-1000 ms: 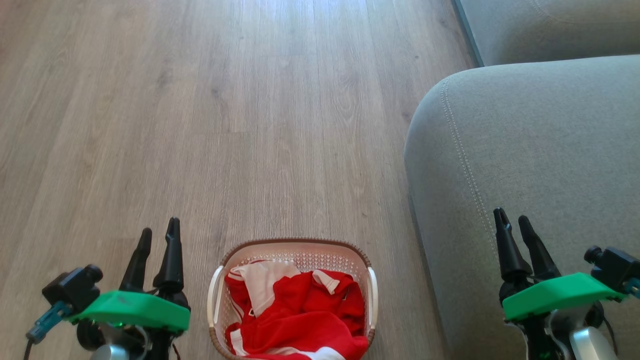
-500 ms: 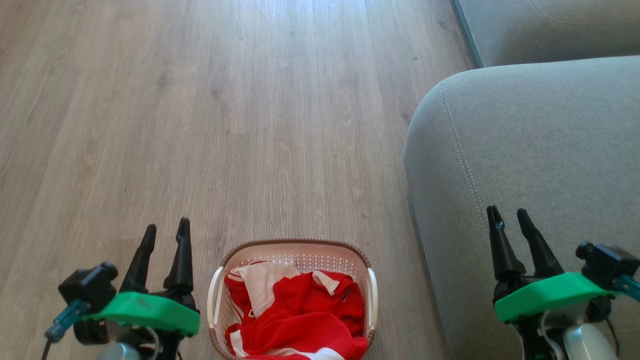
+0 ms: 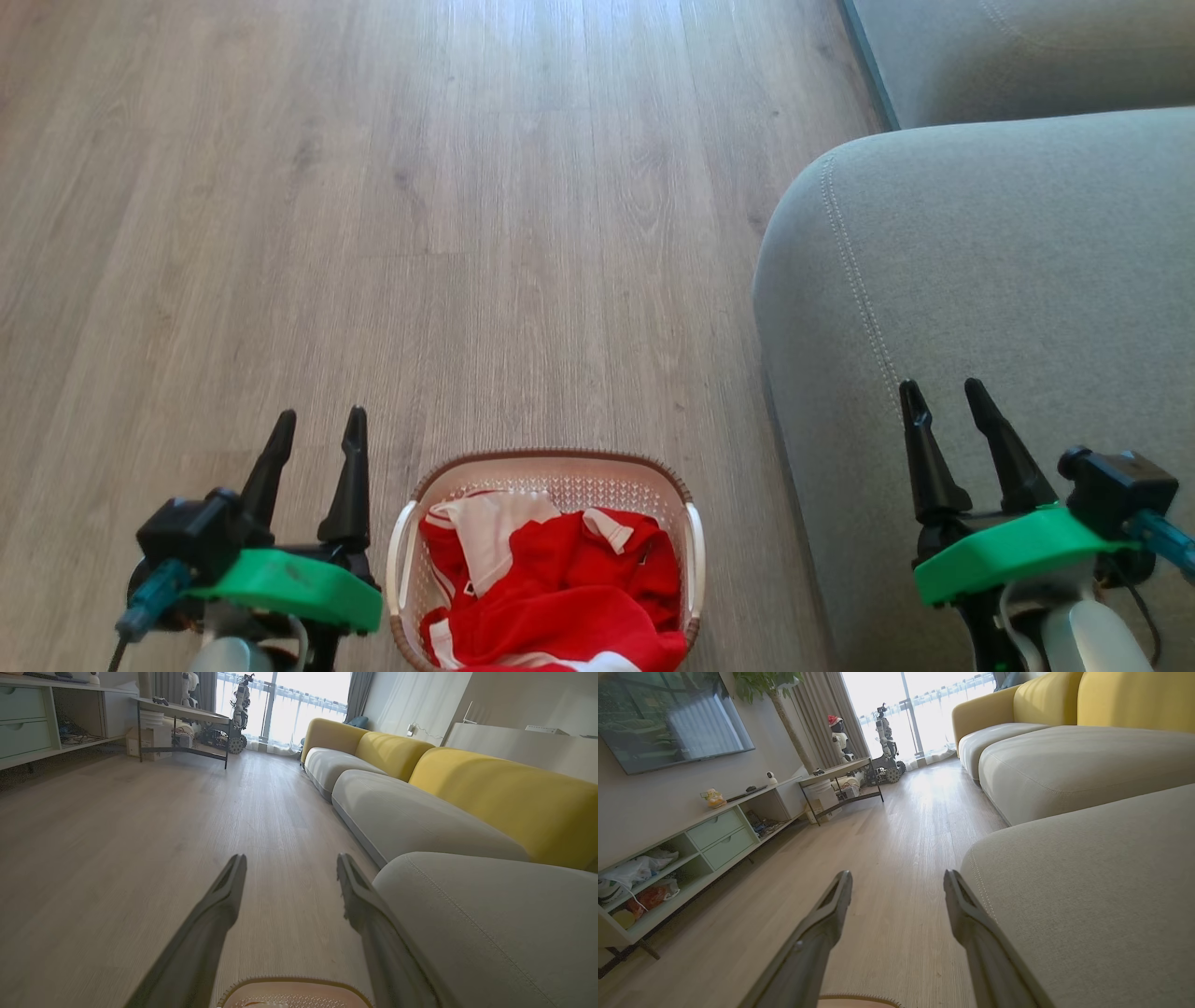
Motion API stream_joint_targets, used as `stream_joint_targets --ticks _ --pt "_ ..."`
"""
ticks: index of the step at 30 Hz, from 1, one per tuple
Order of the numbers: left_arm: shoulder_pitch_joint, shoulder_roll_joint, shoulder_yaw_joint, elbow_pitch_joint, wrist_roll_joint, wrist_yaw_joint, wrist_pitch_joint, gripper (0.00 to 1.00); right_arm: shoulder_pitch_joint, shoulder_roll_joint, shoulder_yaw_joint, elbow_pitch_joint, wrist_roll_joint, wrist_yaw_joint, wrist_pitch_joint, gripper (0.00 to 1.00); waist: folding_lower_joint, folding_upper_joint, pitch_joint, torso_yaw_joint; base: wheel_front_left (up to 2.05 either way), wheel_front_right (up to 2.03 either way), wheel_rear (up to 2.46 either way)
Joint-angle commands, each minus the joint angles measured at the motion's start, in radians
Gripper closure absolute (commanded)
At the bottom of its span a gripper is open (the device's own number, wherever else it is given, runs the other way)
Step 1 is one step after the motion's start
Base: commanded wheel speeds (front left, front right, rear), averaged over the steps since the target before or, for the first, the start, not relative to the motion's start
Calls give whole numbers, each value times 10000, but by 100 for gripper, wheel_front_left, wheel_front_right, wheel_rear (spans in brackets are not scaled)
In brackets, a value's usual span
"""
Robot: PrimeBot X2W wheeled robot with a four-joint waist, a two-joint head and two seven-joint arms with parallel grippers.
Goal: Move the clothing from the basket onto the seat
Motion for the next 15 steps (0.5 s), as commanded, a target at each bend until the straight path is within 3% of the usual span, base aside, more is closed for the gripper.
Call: stream_joint_targets --ticks 1,15 --pt "-581 175 188 -427 379 58 -162 0 -217 -14 207 -459 -361 73 -168 0 0 -1 -1 -2 0 0 0" --pt "-599 190 37 -584 1727 44 -543 0 -138 70 258 -690 -1799 82 -306 0 0 -1 -17 -19 0 0 0"
